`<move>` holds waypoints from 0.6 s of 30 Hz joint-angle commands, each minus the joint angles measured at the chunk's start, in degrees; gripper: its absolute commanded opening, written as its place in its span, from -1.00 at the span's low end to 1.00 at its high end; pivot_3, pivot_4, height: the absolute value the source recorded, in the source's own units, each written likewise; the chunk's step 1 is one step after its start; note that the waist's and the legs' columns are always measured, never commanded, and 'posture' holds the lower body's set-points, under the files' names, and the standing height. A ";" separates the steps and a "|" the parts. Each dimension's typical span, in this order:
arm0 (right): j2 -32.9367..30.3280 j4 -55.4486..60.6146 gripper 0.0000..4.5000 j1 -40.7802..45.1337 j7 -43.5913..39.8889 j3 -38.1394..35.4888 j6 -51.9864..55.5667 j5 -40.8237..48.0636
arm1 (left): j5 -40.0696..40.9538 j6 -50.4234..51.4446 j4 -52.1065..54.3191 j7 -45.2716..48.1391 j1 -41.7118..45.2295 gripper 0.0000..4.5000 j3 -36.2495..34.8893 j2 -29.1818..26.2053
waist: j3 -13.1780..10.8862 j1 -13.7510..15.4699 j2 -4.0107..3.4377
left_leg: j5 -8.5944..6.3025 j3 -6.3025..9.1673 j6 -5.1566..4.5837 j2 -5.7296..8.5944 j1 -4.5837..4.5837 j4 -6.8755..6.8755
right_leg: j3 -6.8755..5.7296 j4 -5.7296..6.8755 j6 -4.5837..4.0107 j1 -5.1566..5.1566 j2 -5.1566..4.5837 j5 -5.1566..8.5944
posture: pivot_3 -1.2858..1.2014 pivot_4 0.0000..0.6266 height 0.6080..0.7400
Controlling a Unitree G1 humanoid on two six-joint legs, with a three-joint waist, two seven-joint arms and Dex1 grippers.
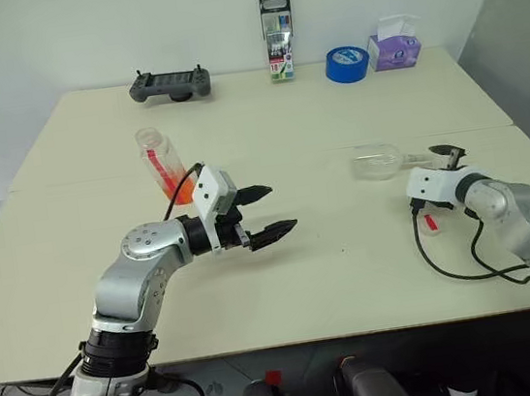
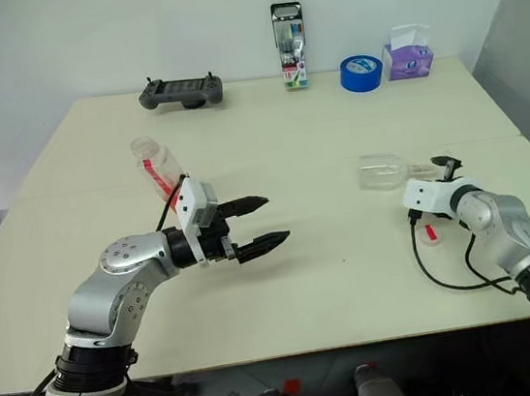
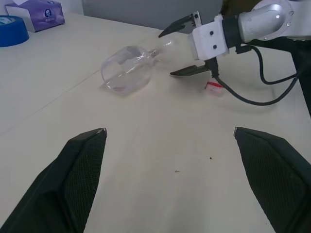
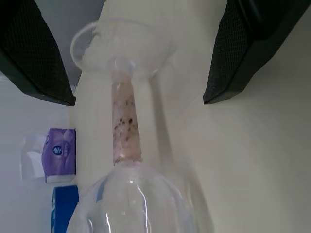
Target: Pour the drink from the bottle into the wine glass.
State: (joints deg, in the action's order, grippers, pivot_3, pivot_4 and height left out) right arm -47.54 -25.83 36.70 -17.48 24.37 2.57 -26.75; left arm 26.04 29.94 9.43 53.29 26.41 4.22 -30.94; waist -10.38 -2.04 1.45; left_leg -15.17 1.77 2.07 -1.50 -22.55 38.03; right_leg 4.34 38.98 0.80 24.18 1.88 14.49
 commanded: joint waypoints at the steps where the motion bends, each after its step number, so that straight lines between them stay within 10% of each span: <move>1: 1.75 -8.15 1.00 5.01 2.00 0.39 -4.28 -3.55 | 0.53 -0.72 1.91 0.43 -0.13 0.99 -0.84 -0.43 | 0.00 0.01 0.00 | 0.00 -0.01 0.00 0.01 0.00 0.01 | 0.00 0.00 0.00 0.00 0.00 0.00 | 0.03 -0.52 1.00; 9: 6.80 -25.82 1.00 13.88 4.56 2.98 -10.51 -9.22 | 0.38 -1.07 2.35 -0.36 -0.64 0.99 -0.83 -0.20 | 0.00 -0.13 0.00 | 0.00 -0.07 0.00 0.01 0.02 0.03 | 0.09 0.00 -0.04 -0.02 -0.04 -0.02 | 0.03 -0.52 1.00; 18: 7.74 -31.22 -0.17 16.06 4.68 3.18 -12.87 -11.69 | 0.40 -1.39 2.93 -0.85 -1.79 1.00 -1.10 -0.20 | 0.00 -0.31 0.00 | 0.00 -0.05 0.01 0.00 0.03 0.04 | 0.11 0.01 -0.04 -0.05 -0.08 -0.03 | 0.03 -0.52 1.00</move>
State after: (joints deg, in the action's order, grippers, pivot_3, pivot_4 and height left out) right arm -39.34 -56.24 51.42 -12.95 27.41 -10.00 -37.54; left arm 26.01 29.61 9.92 52.69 24.50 4.23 -31.18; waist -10.37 -2.35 1.45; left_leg -15.17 1.71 2.07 -1.50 -22.53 38.07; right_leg 4.45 38.99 0.75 24.14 1.79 14.46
